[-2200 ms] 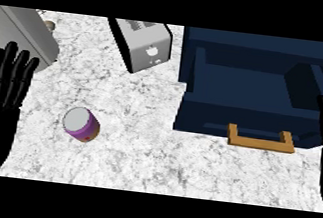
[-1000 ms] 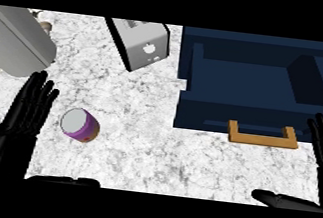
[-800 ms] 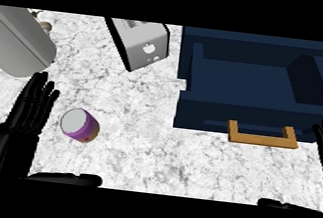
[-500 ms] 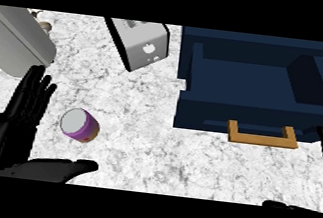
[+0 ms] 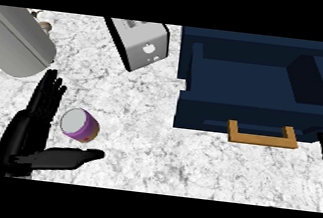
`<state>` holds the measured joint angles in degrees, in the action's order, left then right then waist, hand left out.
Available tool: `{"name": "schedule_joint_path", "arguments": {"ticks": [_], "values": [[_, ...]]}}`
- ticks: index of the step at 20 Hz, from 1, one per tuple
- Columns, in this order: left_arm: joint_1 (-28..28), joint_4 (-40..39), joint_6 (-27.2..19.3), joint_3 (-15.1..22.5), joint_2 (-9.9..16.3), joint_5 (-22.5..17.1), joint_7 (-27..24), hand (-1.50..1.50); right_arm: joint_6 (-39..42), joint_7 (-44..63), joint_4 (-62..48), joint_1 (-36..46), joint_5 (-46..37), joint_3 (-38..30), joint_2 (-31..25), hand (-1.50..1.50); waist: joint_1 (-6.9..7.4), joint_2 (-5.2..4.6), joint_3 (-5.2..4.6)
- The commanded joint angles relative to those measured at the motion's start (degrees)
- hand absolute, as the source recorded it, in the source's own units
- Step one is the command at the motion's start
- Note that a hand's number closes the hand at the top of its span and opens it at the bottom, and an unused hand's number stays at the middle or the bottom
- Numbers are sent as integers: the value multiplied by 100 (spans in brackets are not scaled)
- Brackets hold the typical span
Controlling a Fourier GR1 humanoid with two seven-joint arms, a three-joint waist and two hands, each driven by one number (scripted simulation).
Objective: Pick up the can, place it into the drawer and close the drawer
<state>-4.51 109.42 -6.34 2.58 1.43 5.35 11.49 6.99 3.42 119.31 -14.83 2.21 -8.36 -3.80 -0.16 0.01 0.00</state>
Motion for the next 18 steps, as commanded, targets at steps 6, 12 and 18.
{"name": "schedule_joint_path", "arguments": {"ticks": [6, 12, 18], "values": [[411, -1072, 122, -538, 137, -255, -564, -150, 392, -282, -194, -88, 351, -585, -192, -150, -9, 0, 0], [87, -1429, 36, -463, 66, -144, -1128, -150, 340, -510, -89, -379, -135, -70, 270, -150, -2, 2, 0], [-187, -1527, 51, -525, 46, -165, -1443, -150, 268, -103, 28, -54, -73, -255, 206, -150, 10, 3, 0]]}}
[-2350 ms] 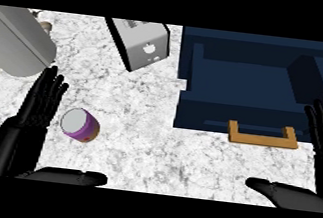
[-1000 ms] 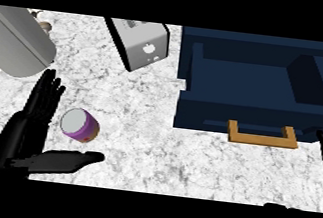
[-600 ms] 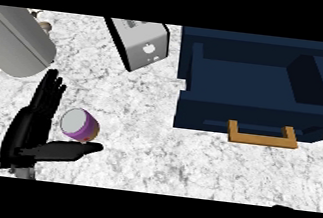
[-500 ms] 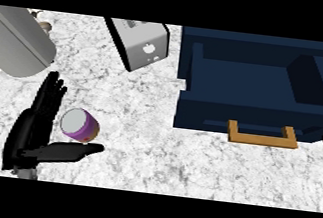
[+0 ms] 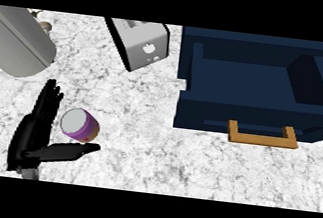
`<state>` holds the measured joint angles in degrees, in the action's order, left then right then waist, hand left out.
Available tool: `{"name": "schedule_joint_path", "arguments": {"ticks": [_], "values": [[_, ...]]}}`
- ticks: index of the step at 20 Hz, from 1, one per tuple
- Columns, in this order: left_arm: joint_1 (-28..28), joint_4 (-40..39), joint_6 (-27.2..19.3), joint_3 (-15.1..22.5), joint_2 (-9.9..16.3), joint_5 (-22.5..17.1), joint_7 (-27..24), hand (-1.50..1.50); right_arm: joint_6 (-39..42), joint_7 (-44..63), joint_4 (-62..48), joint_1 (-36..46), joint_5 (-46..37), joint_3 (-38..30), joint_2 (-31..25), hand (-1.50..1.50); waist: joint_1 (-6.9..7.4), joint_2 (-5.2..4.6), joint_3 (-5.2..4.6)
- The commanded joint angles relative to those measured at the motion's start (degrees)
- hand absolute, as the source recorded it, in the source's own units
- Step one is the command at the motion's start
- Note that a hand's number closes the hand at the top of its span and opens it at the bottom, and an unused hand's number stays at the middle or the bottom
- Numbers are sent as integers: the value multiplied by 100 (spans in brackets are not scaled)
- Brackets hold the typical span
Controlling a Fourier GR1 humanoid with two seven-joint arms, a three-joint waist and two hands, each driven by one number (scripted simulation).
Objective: Pick up the can, place it into the drawer and close the drawer
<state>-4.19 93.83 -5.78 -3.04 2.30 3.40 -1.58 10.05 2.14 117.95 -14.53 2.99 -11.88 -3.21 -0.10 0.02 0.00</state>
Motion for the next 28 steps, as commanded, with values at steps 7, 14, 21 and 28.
{"name": "schedule_joint_path", "arguments": {"ticks": [7, 14, 21, 28], "values": [[-20, -800, 314, -323, 189, -220, -634, -150, 13, 12, 163, -136, -184, 141, 189, -150, 0, 2, 0], [366, -1983, 311, -509, 219, -178, -1386, -150, 95, -152, -313, 280, 4, -231, -18, -150, -4, -2, 0], [239, -2467, 540, -810, 424, -401, -1871, -150, 129, -197, 21, -75, -111, -88, 216, -150, -4, 1, 0], [484, -3340, 374, -775, 194, -351, -2329, -150, 63, -40, 104, -33, -275, 116, 271, -150, -12, -1, -1]]}}
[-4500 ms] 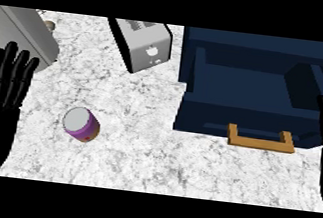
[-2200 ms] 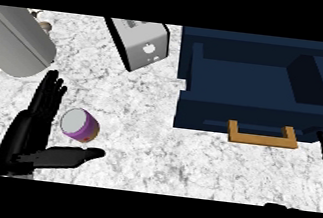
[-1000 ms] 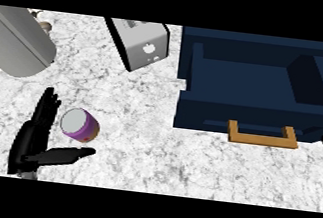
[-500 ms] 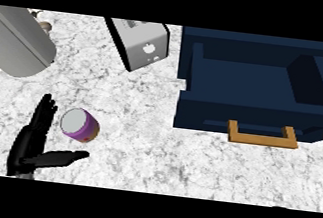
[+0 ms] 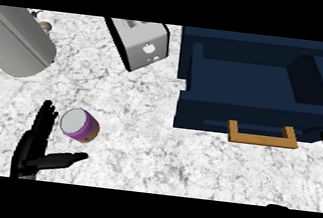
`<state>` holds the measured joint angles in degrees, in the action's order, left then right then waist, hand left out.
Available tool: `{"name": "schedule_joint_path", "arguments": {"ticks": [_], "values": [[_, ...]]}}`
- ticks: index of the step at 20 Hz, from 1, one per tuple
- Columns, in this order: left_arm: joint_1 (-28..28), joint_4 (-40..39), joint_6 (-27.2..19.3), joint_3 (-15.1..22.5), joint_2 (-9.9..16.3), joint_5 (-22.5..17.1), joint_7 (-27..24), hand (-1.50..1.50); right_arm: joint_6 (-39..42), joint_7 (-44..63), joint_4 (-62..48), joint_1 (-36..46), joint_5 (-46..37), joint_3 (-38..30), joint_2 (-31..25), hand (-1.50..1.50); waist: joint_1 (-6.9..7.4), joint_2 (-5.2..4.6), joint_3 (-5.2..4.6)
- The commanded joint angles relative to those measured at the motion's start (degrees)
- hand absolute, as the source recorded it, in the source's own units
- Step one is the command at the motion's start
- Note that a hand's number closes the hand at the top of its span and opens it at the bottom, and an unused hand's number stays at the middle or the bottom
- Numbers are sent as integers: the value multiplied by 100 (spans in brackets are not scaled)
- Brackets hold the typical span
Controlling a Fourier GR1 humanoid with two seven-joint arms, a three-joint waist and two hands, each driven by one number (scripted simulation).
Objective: Pick up the can, place it into the drawer and close the drawer
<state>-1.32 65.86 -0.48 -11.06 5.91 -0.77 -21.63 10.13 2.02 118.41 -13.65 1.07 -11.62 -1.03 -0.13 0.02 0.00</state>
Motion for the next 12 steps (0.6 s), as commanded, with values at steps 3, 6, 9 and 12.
{"name": "schedule_joint_path", "arguments": {"ticks": [3, 6, 9, 12], "values": [[230, -255, 13, -47, 27, -113, -1, -150, 27, 730, 733, -94, 144, 26, -77, -150, -8, 2, -1], [345, -733, -131, 31, -162, -7, -501, -150, 30, 300, -191, 454, 378, -351, -313, -150, 2, -3, -1], [485, -710, -180, 11, 14, 20, -406, -150, -138, 462, 86, 391, -18, 88, -56, -150, 3, -1, 0], [524, -1138, -190, -14, -41, -17, -665, -150, 220, -11, 106, -184, 237, -163, -33, -150, -9, 0, 0]]}}
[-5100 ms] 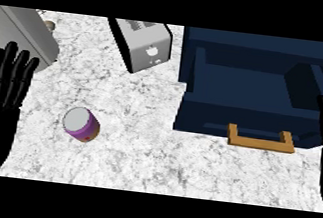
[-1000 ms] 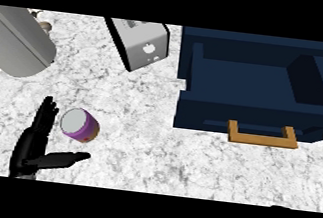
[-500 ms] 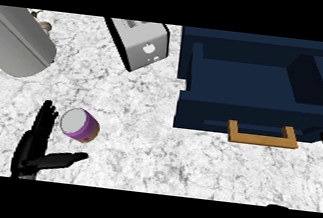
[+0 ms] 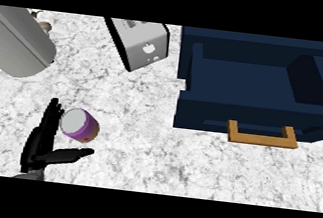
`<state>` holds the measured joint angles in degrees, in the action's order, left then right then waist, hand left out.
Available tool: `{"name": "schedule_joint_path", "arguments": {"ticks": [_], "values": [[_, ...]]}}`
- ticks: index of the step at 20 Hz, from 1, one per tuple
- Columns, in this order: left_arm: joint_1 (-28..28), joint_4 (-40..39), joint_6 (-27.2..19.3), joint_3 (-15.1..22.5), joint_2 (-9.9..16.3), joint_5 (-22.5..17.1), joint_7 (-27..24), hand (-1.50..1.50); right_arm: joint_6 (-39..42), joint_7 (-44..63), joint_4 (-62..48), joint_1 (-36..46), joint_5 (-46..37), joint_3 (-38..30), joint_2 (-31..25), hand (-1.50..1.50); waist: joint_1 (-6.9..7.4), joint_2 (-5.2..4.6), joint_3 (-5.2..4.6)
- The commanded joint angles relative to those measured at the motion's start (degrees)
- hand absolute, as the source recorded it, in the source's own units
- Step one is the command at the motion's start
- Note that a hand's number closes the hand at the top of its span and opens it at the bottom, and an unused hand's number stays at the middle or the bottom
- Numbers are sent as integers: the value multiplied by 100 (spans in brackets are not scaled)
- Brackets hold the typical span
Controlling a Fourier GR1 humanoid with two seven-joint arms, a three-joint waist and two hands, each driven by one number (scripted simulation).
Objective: Pick up the can, place it into the drawer and close the drawer
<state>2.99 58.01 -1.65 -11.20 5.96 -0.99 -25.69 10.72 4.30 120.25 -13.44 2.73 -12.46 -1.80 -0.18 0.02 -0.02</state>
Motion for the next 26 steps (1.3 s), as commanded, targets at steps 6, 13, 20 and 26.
{"name": "schedule_joint_path", "arguments": {"ticks": [6, 13, 20, 26], "values": [[960, -1042, -50, -185, 120, -183, -127, -150, 103, 412, 423, -161, 191, -146, 12, -150, -19, -2, 0], [1066, -900, -176, 48, 93, -99, -5, -150, -50, 285, 76, 205, 14, -141, -3, -150, 3, 0, 1], [1205, -1607, -74, 145, -122, -71, -655, -150, 167, 76, -59, 167, 164, -169, -21, -150, -3, -3, 1], [1391, -1280, 142, 140, -28, -287, -329, 150, 139, 468, 567, -127, 363, -158, 75, -150, -18, -1, 0]]}}
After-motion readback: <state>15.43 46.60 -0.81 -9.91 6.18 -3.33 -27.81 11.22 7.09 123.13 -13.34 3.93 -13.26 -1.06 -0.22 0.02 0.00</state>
